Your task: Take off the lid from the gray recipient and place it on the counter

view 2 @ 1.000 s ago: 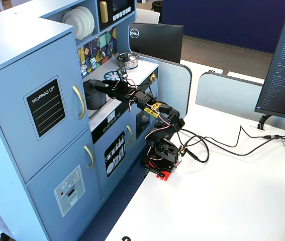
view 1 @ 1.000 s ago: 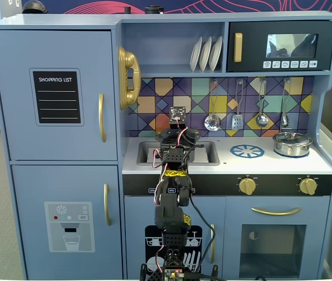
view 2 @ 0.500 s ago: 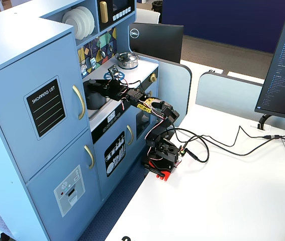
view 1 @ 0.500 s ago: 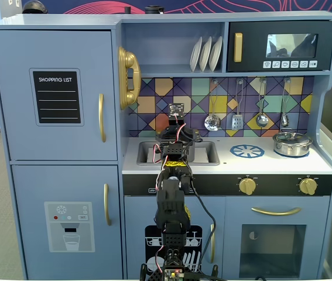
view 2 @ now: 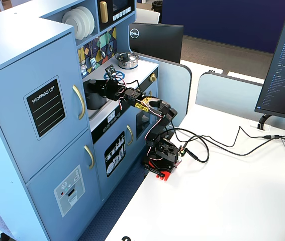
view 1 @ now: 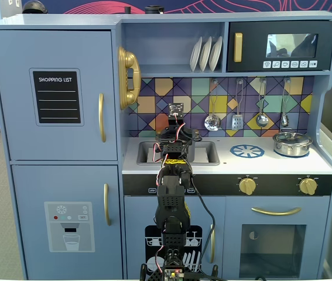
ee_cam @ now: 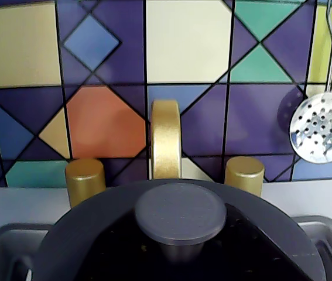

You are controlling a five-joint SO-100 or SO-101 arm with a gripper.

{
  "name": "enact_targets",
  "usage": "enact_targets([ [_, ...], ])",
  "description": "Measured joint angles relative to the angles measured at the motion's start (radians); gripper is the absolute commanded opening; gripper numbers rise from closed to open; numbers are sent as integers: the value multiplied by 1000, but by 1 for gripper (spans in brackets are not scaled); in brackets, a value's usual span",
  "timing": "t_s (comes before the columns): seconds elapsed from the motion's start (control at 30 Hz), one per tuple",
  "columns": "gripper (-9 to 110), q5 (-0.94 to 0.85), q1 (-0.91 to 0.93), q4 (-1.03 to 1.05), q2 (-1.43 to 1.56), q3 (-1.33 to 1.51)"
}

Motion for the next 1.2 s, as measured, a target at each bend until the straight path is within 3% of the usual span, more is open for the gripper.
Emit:
enact_targets([
  [0.37,0,6,26,-6,23,-51],
  [0.83,0,40,402,74,272,87],
  [1.2,0,38,508,-140,146,235],
])
